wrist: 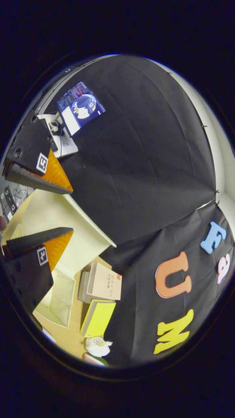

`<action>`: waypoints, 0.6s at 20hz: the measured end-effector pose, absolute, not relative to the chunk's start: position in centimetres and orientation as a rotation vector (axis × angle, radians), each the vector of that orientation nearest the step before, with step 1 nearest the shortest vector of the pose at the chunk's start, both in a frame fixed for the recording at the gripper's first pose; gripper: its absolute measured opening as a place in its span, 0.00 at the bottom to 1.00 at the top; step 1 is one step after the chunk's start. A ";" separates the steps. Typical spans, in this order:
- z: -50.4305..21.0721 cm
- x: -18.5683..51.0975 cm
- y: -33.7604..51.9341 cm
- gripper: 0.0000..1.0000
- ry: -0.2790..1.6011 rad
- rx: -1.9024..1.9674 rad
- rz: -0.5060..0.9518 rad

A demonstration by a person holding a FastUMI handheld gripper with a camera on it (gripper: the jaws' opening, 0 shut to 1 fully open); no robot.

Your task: Open the storage box then place both shoes into the box .Put the left shoe in first, then the right shoe, with the right side of both shoes facing outward in a uniform manner.

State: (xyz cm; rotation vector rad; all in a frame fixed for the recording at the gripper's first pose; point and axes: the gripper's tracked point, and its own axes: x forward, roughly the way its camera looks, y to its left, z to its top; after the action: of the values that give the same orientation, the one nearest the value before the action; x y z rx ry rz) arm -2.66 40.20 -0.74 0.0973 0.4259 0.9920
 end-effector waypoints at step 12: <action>-0.5 -1.8 25.0 0.91 0.284 0.113 0.629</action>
State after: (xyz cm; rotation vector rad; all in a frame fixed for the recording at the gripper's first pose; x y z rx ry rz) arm -1.83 24.99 -0.50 0.1131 0.2838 0.6294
